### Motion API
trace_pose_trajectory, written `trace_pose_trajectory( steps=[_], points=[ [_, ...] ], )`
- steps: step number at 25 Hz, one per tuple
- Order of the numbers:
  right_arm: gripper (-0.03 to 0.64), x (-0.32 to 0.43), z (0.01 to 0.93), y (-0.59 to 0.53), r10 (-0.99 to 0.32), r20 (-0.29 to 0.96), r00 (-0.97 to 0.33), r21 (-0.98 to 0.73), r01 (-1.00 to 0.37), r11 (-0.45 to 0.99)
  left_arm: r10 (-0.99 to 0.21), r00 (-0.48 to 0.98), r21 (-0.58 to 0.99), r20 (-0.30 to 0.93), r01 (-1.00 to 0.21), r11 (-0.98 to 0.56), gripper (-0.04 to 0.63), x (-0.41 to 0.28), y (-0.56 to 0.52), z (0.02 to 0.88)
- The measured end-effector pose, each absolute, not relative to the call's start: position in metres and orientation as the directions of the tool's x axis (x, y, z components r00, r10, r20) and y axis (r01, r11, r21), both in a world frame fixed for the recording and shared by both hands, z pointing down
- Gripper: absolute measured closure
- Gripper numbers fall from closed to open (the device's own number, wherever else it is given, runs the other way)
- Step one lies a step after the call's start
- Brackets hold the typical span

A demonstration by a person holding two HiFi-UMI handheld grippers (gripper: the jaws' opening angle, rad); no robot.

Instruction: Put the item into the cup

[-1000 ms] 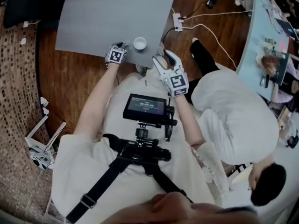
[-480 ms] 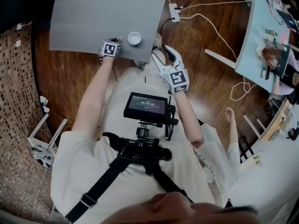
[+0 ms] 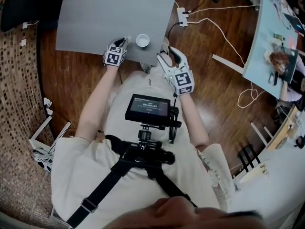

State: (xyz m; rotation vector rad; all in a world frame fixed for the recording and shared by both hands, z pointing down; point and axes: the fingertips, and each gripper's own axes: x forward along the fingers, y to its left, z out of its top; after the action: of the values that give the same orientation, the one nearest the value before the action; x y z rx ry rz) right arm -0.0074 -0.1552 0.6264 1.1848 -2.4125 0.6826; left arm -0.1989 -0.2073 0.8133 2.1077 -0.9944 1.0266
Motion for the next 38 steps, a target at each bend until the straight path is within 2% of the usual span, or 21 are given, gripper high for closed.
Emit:
trace_pose_trajectory(
  steps=[6, 19, 24, 30, 34, 38],
  points=[
    [0.368, -0.006, 0.633, -0.153, -0.624, 0.521, -0.583, -0.264, -0.805, 0.531, -0.347, 0.505, 0.148, 0.790, -0.707, -0.692, 0.561, -0.139, -0.204, 0.771],
    [0.368, -0.001, 0.642, -0.148, -0.629, 0.534, -0.564, -0.269, -0.819, 0.507, -0.228, 0.411, 0.060, 0.883, -0.580, -0.812, 0.550, -0.103, -0.204, 0.809],
    [0.368, 0.000, 0.644, -0.147, -0.627, 0.540, -0.561, -0.278, -0.822, 0.497, -0.210, 0.406, 0.069, 0.889, -0.574, -0.816, 0.439, -0.099, -0.203, 0.814],
    [0.368, 0.000, 0.645, -0.148, -0.627, 0.535, -0.567, -0.284, -0.819, 0.498, -0.248, 0.442, 0.092, 0.862, -0.618, -0.781, 0.422, -0.099, -0.199, 0.810],
    [0.368, 0.001, 0.645, -0.151, -0.622, 0.536, -0.570, -0.287, -0.817, 0.500, -0.393, 0.505, 0.073, 0.769, -0.680, -0.730, 0.416, -0.106, -0.213, 0.773],
    [0.368, 0.001, 0.643, -0.155, -0.628, 0.517, -0.581, -0.294, -0.810, 0.507, -0.477, 0.585, 0.148, 0.656, -0.719, -0.679, 0.416, -0.112, -0.214, 0.733]
  ],
)
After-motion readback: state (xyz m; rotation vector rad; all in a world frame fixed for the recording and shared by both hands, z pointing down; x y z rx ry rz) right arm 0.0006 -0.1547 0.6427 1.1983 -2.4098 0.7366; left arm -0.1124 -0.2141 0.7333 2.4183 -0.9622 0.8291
